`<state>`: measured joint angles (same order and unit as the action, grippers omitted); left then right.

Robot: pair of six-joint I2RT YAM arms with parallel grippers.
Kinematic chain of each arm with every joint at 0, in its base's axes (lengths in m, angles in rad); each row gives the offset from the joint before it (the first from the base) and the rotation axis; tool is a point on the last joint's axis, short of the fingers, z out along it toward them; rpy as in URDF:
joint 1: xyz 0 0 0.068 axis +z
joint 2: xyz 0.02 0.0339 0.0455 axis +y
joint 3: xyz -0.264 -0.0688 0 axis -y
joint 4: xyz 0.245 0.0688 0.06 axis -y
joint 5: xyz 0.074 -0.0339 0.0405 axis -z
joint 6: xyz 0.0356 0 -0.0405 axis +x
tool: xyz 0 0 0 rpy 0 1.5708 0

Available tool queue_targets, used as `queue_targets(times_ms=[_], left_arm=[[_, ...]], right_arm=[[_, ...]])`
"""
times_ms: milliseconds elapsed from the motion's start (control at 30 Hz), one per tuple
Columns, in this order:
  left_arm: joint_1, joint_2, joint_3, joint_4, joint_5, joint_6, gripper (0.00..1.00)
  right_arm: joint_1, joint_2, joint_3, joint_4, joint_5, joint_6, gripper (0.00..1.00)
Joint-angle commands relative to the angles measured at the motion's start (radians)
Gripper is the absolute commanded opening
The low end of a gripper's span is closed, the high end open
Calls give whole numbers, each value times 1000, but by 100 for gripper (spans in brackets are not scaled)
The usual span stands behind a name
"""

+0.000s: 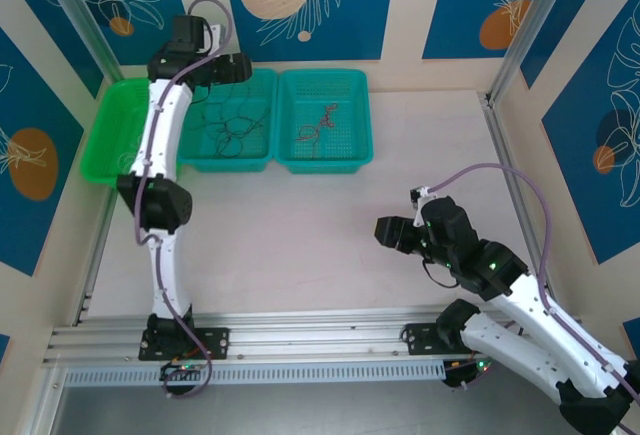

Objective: Untangle the cables

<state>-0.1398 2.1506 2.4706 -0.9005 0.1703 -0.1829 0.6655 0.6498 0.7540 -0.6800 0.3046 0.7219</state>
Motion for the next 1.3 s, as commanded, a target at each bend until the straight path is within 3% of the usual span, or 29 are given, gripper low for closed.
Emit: queue_targets(times_ms=[0,100,300,333,400,600,767,800,867,900,967,1000,1033,1267], left_arm=[[-59,-309,-357,209,86,17,88],[-82,-608,-839,550,65,-64,96],[-159,-1013,-1380,763,-9,-114,100],[-175,-1066,-1455,784,-33,-103,100],[-201,-1178,-1600,811,-93,-73,100],[-207,-1339,-1890,858,-266,29,100],[-205,-1329,-2004,976,-423,168,100],[-202,-1308,-2017,1002,-451,192,100],[-189,-1260,-2041,1057,-488,224,100],[-179,-1230,-2055,1095,-492,236,100],[-162,-1171,-2074,1167,-491,255,100],[-154,-1139,-2082,1205,-488,268,100],[-144,-1111,-2087,1240,-484,280,100],[-15,-789,-2103,1642,-332,282,100]], right_arm=[[-37,-19,10,-45,152,-73,66],[-90,-23,-18,-17,229,-153,73],[-256,-17,-113,166,311,-288,79],[-289,-11,-142,216,307,-299,81],[-367,15,-207,350,282,-327,98],[-502,218,-396,877,242,-514,99],[-637,571,-372,1161,122,-539,100],[-639,639,-324,1144,123,-542,100],[-628,734,-298,1269,148,-570,100],[-637,752,-251,1199,133,-521,100],[-642,842,-332,1483,-3,-558,100],[-629,864,-356,1527,-92,-611,99],[-613,894,-384,1620,-87,-633,100],[-632,869,-357,1514,-48,-593,99]])
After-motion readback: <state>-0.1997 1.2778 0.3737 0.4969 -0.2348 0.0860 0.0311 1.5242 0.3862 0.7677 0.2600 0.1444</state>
